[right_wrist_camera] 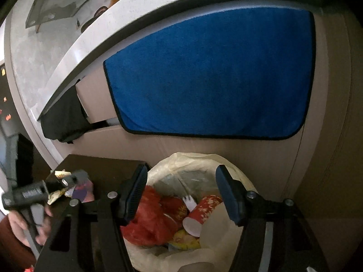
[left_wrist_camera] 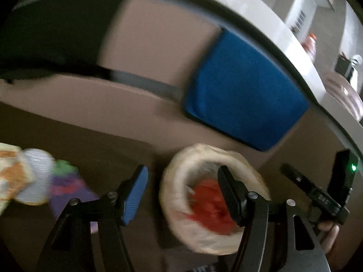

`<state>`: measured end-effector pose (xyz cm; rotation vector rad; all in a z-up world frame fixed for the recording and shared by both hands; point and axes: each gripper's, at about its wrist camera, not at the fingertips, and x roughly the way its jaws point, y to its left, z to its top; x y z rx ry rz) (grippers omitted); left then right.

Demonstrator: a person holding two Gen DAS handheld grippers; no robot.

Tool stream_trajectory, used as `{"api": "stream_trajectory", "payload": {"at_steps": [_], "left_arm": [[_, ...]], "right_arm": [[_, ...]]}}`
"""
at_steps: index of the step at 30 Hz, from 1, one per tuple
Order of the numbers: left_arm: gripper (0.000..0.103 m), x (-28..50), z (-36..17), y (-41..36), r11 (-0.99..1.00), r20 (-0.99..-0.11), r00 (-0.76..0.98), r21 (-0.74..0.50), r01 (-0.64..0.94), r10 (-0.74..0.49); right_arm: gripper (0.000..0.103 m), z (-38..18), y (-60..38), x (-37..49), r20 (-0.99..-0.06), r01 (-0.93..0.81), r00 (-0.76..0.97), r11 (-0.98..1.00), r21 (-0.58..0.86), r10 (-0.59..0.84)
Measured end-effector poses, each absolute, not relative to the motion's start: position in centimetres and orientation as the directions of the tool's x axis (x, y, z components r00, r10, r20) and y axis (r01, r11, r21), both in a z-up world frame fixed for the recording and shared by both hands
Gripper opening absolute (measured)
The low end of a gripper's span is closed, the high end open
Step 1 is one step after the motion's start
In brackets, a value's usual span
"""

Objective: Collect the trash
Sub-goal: 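Open both grippers over the bin to drop the bag and tissue pack, then lower the left gripper to the table and grasp the purple eggplant sponge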

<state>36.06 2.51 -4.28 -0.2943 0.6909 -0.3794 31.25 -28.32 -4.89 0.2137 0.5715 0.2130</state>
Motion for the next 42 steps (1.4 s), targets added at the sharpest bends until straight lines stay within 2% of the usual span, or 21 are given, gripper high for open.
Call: {"api": "stream_trajectory", "payload": {"at_steps": [4,8,11,14,21,27,33,37,42], "left_arm": [[0.064,34.3,-3.4,8.2,0.948,-0.566,0.780,-0.301,0.105,-0.266],[0.064,32.5,-3.2,14.1,0.956,-0.576,0.801,-0.294,-0.017,-0.162],[0.064,31.5,-3.7,17.8,0.939,-0.592,0.796,-0.330,-0.099,-0.124],[0.064,31.5,-5.1,19.2,0.904,-0.619,0.768,-0.405,-0.134,-0.164],[0.064,33.9,-8.2,14.9,0.890,-0.664,0.694,-0.449,-0.072,-0.279],[0.064,35.9,-11.3,13.0,0.871,-0.728,0.658,-0.436,-0.227,-0.193],[0.065,37.1,-13.1,10.7,0.869,-0.755,0.628,-0.427,-0.250,-0.190],[0.065,38.3,-12.7,8.5,0.901,-0.757,0.644,-0.352,-0.252,-0.116],[0.068,39.3,-12.6,5.9,0.950,-0.754,0.657,-0.191,-0.248,0.020]], "right_arm": [[0.060,-4.5,-27.5,30.6,-0.513,-0.150,0.824,0.966,0.213,0.241],[0.059,-4.1,-26.2,30.2,-0.508,-0.178,0.823,0.965,0.193,0.253],[0.059,-4.1,-24.7,30.4,-0.511,-0.213,0.812,0.958,0.192,0.283],[0.058,-4.2,-22.7,30.7,-0.513,-0.245,0.804,0.954,0.172,0.299],[0.058,-4.6,-20.0,31.2,-0.525,-0.266,0.791,0.950,0.166,0.313],[0.058,-4.8,-20.7,30.7,-0.531,-0.248,0.796,0.957,0.154,0.291],[0.058,-5.9,-22.2,30.8,-0.536,-0.226,0.796,0.960,0.168,0.281],[0.058,-6.8,-22.9,31.0,-0.543,-0.213,0.791,0.959,0.189,0.283],[0.058,-7.3,-23.6,30.9,-0.551,-0.199,0.788,0.961,0.193,0.274]]}}
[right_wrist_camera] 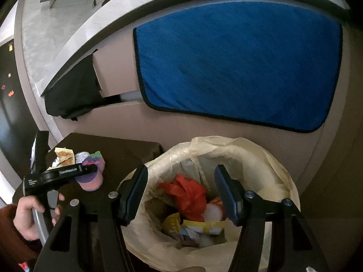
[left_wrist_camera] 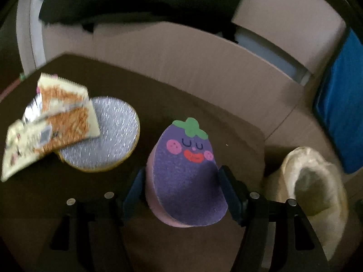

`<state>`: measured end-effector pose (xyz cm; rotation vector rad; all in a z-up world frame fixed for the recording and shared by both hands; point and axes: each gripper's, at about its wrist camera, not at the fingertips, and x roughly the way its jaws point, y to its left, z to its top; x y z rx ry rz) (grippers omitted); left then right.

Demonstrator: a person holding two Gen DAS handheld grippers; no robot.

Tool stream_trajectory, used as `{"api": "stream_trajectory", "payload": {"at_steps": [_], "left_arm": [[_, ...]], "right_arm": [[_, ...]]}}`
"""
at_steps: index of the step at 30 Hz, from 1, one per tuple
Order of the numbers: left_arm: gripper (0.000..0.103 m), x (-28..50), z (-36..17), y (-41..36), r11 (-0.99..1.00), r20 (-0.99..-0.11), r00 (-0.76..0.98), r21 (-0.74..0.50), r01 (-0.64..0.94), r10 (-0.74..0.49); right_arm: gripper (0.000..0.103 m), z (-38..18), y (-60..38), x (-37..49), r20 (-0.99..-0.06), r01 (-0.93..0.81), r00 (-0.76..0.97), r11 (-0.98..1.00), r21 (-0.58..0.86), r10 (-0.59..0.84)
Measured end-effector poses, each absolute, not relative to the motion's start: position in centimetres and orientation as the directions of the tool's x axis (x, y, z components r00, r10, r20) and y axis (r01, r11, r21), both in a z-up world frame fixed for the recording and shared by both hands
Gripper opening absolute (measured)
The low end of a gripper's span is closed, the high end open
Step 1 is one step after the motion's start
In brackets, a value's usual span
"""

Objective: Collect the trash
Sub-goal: 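Lower the left gripper to the table and grasp the purple eggplant sponge, then grasp the round silver glitter pad with the right gripper while the left holds the sponge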

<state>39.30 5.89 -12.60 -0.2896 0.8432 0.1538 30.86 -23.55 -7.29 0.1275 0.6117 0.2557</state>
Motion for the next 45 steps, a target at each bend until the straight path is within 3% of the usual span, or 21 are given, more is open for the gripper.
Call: {"api": "stream_trajectory", "payload": {"at_steps": [5,7,9,13,20,29,34,42,45], "left_arm": [[0.070,40.4,-13.4,3.9,0.977,-0.765,0.644,-0.128,-0.170,0.012],[0.065,41.0,-14.2,4.0,0.975,-0.809,0.588,-0.147,-0.169,-0.020],[0.051,40.6,-13.7,4.0,0.976,-0.781,0.624,-0.140,-0.168,-0.005],[0.035,39.4,-13.1,5.5,0.958,-0.755,0.645,-0.255,-0.129,-0.114],[0.032,35.1,-9.7,9.9,0.956,-0.633,0.760,-0.288,-0.054,-0.148],[0.031,28.4,-6.3,17.1,0.966,-0.568,0.816,-0.253,-0.047,-0.109],[0.031,24.2,-5.2,22.4,0.964,-0.561,0.826,-0.245,-0.107,-0.051],[0.031,20.5,-6.7,29.0,0.939,-0.565,0.821,-0.321,-0.124,-0.085],[0.031,19.9,-7.5,30.1,0.930,-0.561,0.821,-0.347,-0.120,-0.104]], "right_arm": [[0.058,-7.5,-23.6,30.8,-0.559,-0.197,0.783,0.961,0.196,0.275],[0.058,-7.5,-23.4,30.9,-0.560,-0.201,0.782,0.961,0.191,0.274],[0.058,-7.4,-23.2,30.8,-0.559,-0.200,0.783,0.961,0.189,0.273],[0.058,-6.9,-23.1,30.6,-0.549,-0.202,0.791,0.962,0.183,0.270],[0.058,-7.0,-20.9,30.8,-0.558,-0.248,0.772,0.952,0.178,0.305],[0.058,-7.5,-14.0,31.3,-0.584,-0.397,0.696,0.902,0.172,0.417],[0.058,-8.0,-8.1,32.4,-0.613,-0.531,0.600,0.829,0.177,0.515],[0.058,-10.7,2.9,38.8,-0.671,-0.687,0.382,0.681,0.254,0.636],[0.049,-11.8,6.2,42.7,-0.706,-0.673,0.388,0.706,0.223,0.593]]}}
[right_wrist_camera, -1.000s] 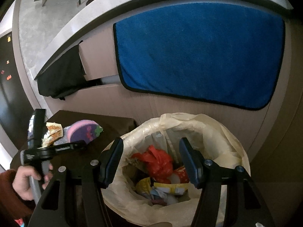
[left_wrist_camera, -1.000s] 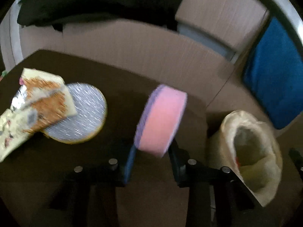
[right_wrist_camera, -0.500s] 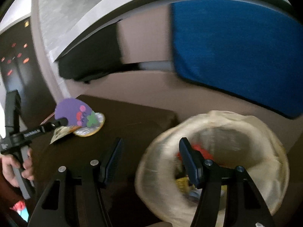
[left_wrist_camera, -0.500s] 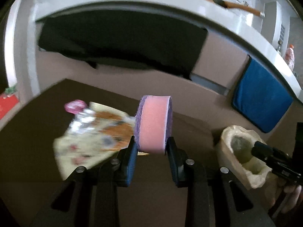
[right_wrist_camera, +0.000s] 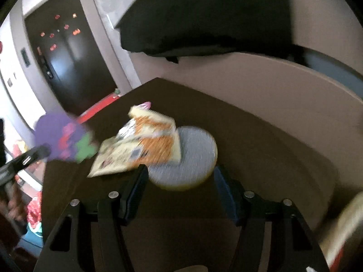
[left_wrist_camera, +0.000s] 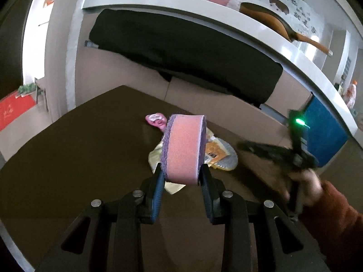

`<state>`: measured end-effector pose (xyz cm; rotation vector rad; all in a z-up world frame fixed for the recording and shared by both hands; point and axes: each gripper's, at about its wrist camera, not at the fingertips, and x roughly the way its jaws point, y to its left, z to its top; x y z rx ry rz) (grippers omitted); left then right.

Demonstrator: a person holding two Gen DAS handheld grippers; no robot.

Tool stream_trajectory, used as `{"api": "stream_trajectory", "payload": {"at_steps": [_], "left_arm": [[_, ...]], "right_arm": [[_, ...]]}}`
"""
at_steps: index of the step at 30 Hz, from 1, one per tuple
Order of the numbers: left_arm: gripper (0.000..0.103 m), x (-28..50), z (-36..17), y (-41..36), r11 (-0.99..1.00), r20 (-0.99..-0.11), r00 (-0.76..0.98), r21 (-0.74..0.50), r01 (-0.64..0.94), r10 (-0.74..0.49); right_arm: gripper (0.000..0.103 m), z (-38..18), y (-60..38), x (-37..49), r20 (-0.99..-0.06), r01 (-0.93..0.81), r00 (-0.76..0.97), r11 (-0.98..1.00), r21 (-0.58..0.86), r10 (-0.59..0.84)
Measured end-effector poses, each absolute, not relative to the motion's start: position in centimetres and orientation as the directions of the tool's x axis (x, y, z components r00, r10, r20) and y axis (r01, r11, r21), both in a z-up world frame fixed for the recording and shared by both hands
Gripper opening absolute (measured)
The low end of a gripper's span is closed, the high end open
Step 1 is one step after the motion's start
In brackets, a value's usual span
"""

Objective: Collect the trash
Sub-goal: 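Grasp the round silver glitter pad with the right gripper while the left holds the sponge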

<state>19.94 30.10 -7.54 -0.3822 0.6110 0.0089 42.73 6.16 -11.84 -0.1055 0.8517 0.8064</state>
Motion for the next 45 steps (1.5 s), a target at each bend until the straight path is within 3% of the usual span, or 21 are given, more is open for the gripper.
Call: {"api": "stream_trajectory", "payload": {"at_steps": [2,9,11,16,26,34,36,37,38,41,45], "left_arm": [[0.032,19.2,-8.1,31.4,0.920,-0.558,0.823,-0.369,-0.129,-0.109],[0.031,18.1,-9.2,32.9,0.917,-0.551,0.827,-0.377,-0.127,-0.112],[0.032,18.2,-9.5,33.0,0.913,-0.548,0.827,-0.389,-0.123,-0.122],[0.032,18.2,-9.7,31.4,0.920,-0.556,0.818,-0.380,-0.092,-0.148],[0.032,17.0,-10.7,30.5,0.920,-0.577,0.803,-0.379,-0.102,-0.149],[0.032,16.2,-10.9,31.1,0.912,-0.567,0.810,-0.396,-0.106,-0.152],[0.032,16.4,-11.0,31.0,0.910,-0.567,0.808,-0.402,-0.100,-0.161],[0.032,16.5,-11.1,30.8,0.909,-0.565,0.806,-0.408,-0.090,-0.174],[0.032,16.7,-11.1,30.6,0.908,-0.564,0.805,-0.412,-0.082,-0.183],[0.032,17.5,-11.2,29.4,0.909,-0.559,0.798,-0.416,-0.036,-0.224],[0.032,19.1,-11.1,27.9,0.899,-0.559,0.778,-0.438,0.018,-0.288]], "right_arm": [[0.041,-12.7,7.2,44.7,-0.728,-0.640,0.411,0.742,0.197,0.548],[0.038,-15.6,7.3,46.3,-0.747,-0.570,0.348,0.760,0.311,0.567],[0.017,-15.5,7.2,45.6,-0.737,-0.578,0.340,0.747,0.327,0.585],[0.011,-11.3,7.7,41.7,-0.661,-0.657,0.366,0.685,0.316,0.656],[0.010,-6.0,11.7,34.6,-0.591,-0.795,0.281,0.529,0.298,0.756],[0.013,-8.2,14.5,33.7,-0.656,-0.809,0.295,0.547,0.215,0.695],[0.019,-8.0,13.7,33.1,-0.651,-0.817,0.329,0.552,0.167,0.684],[0.027,-7.9,13.1,33.0,-0.647,-0.816,0.344,0.558,0.152,0.680],[0.032,-7.9,12.2,33.2,-0.645,-0.807,0.370,0.575,0.134,0.669],[0.033,-8.4,8.8,35.1,-0.659,-0.733,0.437,0.667,0.134,0.613],[0.034,-11.0,4.3,38.8,-0.702,-0.576,0.416,0.765,0.288,0.578]]}}
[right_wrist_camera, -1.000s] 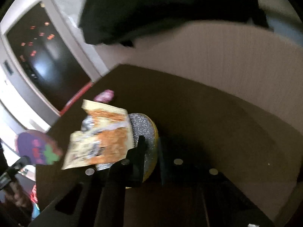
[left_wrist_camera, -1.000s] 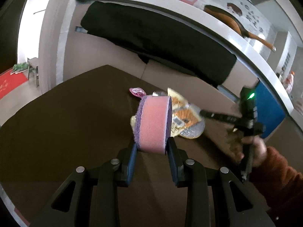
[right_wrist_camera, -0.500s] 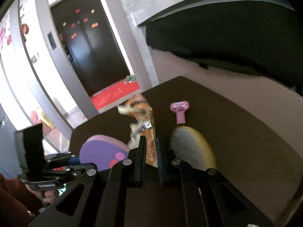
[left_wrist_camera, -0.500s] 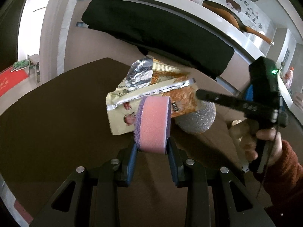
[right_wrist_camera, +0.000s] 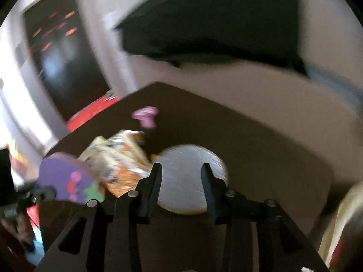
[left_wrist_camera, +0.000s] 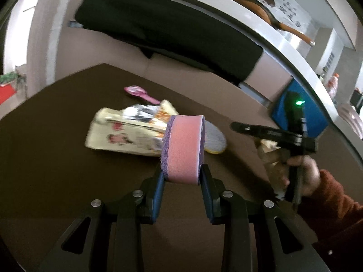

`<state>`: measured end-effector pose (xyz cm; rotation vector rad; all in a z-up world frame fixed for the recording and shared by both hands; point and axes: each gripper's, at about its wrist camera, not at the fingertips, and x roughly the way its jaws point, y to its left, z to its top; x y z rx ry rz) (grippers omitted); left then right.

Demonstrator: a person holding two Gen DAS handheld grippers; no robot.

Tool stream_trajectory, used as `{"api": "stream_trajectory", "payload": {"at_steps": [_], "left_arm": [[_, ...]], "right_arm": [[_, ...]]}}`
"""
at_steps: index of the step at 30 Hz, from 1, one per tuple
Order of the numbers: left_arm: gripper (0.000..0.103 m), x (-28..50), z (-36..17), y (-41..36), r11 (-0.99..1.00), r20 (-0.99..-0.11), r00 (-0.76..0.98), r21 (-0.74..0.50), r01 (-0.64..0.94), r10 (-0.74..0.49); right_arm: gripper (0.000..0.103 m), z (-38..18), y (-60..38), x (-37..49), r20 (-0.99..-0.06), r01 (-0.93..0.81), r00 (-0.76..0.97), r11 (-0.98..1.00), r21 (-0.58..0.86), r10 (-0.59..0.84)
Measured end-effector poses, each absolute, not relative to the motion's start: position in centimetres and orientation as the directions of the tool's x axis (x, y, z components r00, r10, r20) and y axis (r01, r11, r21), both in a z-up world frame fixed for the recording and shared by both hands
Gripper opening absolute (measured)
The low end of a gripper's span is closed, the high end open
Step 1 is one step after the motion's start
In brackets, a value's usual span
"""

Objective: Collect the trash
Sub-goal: 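Grasp the round silver glitter pad with the right gripper while the left holds the sponge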

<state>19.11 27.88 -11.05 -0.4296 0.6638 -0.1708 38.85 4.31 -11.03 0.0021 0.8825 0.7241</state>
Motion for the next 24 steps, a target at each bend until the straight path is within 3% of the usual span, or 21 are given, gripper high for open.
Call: {"api": "stream_trajectory", "payload": {"at_steps": [3,8,14,19,24], "left_arm": [[0.032,20.9,-10.9,26.7,0.888,-0.563,0.760,-0.458,0.040,-0.324],[0.032,23.7,-11.5,24.9,0.917,-0.624,0.726,-0.398,0.024,-0.289],[0.032,24.2,-11.3,25.3,0.921,-0.635,0.720,-0.388,0.016,-0.280],[0.032,23.4,-11.7,25.8,0.924,-0.648,0.714,-0.382,-0.002,-0.266],[0.032,22.6,-12.1,27.2,0.917,-0.648,0.717,-0.399,-0.029,-0.259]], "right_arm": [[0.028,-12.4,2.9,39.8,-0.704,-0.533,0.392,0.770,0.352,0.593],[0.028,-14.2,2.0,40.9,-0.686,-0.471,0.376,0.766,0.437,0.623],[0.028,-16.2,2.9,42.3,-0.698,-0.460,0.340,0.759,0.461,0.630],[0.026,-16.4,3.9,42.3,-0.633,-0.465,0.255,0.667,0.583,0.731],[0.025,-12.7,4.8,39.8,-0.539,-0.581,0.250,0.569,0.582,0.805]]}}
